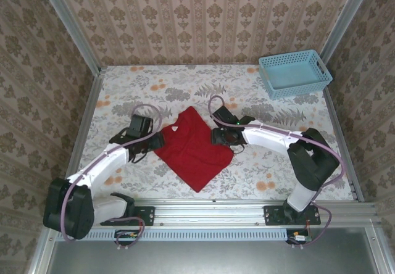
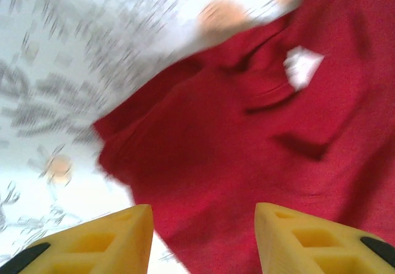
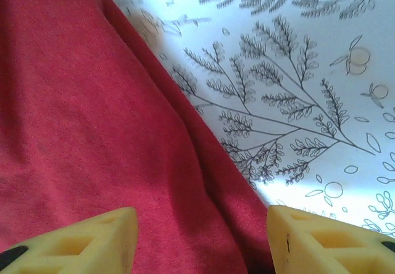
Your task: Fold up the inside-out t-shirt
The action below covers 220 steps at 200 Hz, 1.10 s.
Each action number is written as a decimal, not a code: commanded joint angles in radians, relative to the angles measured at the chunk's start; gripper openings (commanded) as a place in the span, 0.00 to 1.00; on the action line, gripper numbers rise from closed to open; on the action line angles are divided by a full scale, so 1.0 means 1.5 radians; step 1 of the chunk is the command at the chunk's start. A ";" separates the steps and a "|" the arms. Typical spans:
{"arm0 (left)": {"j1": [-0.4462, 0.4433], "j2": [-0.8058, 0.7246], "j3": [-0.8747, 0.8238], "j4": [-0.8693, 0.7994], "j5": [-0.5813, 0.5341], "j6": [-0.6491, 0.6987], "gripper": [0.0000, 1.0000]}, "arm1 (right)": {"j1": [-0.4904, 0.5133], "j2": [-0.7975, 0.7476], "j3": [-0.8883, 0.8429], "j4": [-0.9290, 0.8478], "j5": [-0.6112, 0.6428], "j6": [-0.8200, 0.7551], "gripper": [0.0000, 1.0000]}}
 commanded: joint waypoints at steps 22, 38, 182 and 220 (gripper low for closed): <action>0.035 0.131 0.028 0.097 0.083 0.005 0.40 | 0.009 -0.026 -0.073 -0.001 -0.032 -0.013 0.52; 0.048 0.196 0.059 0.114 0.097 0.011 0.33 | 0.019 -0.044 -0.113 0.012 -0.044 0.003 0.45; 0.022 0.328 0.328 0.006 0.100 0.042 0.30 | 0.144 -0.238 -0.200 -0.023 0.051 0.089 0.46; -0.010 0.232 0.285 -0.035 0.034 0.048 0.35 | 0.131 -0.225 -0.163 -0.038 0.071 0.041 0.45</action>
